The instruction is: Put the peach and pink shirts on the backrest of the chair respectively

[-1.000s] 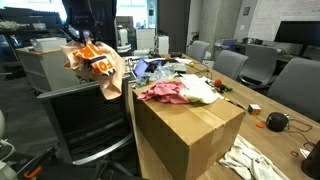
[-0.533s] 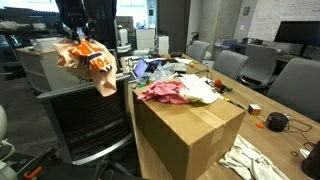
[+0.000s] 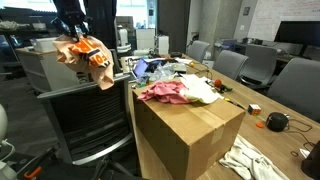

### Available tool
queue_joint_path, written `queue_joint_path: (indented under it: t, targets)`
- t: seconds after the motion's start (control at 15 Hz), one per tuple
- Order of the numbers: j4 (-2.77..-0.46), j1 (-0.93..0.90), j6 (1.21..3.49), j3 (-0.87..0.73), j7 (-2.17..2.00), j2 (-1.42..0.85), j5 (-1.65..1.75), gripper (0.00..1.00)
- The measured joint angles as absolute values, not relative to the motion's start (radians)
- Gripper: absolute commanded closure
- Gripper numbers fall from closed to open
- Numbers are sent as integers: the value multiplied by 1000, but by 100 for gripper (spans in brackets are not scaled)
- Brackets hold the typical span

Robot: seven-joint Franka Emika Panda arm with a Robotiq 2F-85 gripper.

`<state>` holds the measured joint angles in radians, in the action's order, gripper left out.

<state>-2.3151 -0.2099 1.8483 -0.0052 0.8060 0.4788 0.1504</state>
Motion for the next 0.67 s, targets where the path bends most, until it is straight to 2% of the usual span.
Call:
queue_joint_path:
  t: [0.67]
  targets:
    - [-2305,-213,1900,102,746,365,151,96]
